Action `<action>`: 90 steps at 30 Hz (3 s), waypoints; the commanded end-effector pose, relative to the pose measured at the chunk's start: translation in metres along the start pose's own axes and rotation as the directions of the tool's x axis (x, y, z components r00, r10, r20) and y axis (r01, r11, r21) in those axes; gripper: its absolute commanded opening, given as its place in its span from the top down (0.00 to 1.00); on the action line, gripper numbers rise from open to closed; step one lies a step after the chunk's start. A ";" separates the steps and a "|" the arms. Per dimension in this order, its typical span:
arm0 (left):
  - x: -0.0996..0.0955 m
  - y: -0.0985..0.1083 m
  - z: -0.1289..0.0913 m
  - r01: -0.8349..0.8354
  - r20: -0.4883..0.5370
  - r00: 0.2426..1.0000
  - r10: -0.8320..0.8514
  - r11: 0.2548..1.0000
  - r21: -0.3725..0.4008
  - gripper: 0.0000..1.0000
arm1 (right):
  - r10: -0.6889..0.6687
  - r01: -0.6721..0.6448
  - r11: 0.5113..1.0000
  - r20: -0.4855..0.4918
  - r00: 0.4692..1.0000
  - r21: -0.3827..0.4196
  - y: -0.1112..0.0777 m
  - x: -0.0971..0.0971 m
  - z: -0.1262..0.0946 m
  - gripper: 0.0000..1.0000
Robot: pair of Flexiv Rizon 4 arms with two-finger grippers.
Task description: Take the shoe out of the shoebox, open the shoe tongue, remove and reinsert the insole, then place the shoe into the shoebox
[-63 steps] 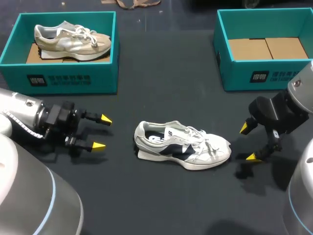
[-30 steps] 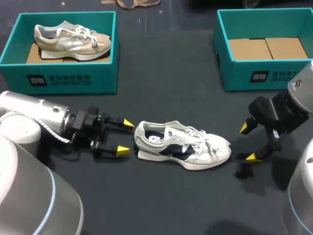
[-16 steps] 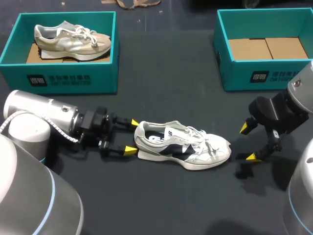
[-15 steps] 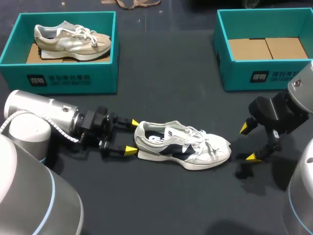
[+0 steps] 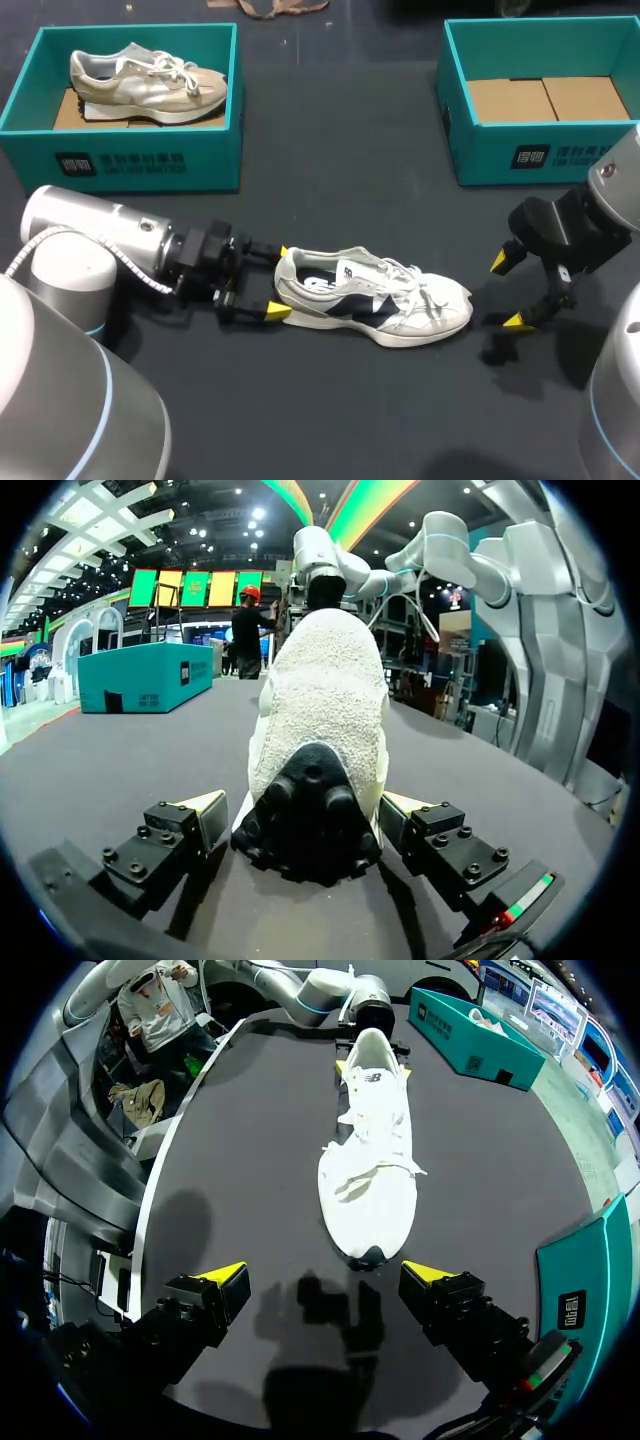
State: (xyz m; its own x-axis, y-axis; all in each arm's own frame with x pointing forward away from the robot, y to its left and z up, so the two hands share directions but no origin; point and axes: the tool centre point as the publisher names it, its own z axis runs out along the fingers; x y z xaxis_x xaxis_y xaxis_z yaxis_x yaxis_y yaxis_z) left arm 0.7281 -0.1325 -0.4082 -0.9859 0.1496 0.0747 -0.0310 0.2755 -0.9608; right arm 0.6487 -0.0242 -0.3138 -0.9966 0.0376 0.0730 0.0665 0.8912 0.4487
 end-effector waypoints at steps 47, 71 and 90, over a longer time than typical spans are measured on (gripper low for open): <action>0.004 -0.009 0.048 0.000 0.079 0.997 -0.003 1.000 0.029 1.00 | 0.000 0.000 1.000 0.001 1.000 0.001 0.000 0.001 0.000 0.00; 0.001 -0.009 0.050 0.017 0.076 0.997 -0.019 1.000 0.023 1.00 | 0.138 -0.139 0.990 0.051 0.989 0.031 0.018 -0.008 -0.016 0.00; 0.001 -0.009 0.050 0.017 0.076 0.997 -0.019 1.000 0.023 1.00 | 0.581 -0.633 0.747 0.262 0.771 0.206 0.116 -0.011 -0.016 0.00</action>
State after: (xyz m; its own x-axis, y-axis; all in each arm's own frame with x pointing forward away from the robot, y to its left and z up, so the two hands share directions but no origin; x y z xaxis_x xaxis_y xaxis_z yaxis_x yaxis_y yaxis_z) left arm 0.7184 -0.1791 -0.4104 -0.9946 0.0743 0.0725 -0.0513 0.2553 -0.9655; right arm 0.6626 0.0595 -0.2482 -0.7901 0.6021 0.1148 0.6094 0.7517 0.2521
